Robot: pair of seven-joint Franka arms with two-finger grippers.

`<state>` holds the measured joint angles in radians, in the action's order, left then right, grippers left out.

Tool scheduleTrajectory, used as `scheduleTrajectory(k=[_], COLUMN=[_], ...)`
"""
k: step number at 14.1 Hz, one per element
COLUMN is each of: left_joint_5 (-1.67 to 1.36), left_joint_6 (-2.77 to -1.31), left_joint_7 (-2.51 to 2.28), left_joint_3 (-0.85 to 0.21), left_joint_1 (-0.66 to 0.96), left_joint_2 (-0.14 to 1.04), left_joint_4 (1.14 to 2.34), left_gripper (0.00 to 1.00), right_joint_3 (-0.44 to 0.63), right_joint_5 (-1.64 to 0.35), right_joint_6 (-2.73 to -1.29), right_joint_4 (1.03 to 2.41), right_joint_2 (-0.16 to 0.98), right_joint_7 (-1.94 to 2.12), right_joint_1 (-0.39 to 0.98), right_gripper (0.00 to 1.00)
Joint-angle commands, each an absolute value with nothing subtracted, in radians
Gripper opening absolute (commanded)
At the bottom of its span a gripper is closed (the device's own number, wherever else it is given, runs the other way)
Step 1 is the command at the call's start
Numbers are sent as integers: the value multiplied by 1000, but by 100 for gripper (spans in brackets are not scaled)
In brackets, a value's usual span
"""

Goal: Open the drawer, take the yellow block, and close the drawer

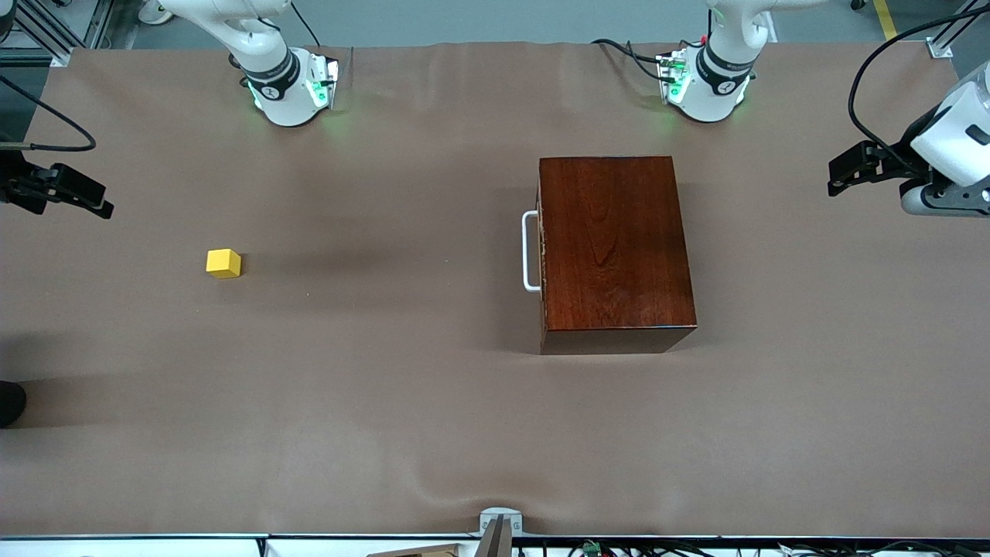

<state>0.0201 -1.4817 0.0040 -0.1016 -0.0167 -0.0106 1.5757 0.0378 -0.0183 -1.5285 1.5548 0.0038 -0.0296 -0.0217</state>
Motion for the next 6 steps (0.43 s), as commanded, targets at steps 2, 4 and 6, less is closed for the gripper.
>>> scheduleTrajectory(k=[2,4,6], left_joint_5=[28,28,28], left_joint_6=[-1491,-1491,-1491], left_joint_7=[15,12,12], left_joint_3=[-106,-106,-106], left_joint_1=[-21,-20,-20], left_joint_2=[-14,-14,-12], left_joint_4=[1585,1585,1585], left_gripper=[100,100,100], right_joint_3=[43,41,41], right_joint_5=[-41,-40,-40], right_joint_6=[-1516,-1514,-1516], right_joint_4=[1555,1555,1554], right_joint_2=[-6,-6,-6], right_joint_7=[-95,-107,-97], right_joint_1=[-18,-15,-17], right_gripper=[100,100,100])
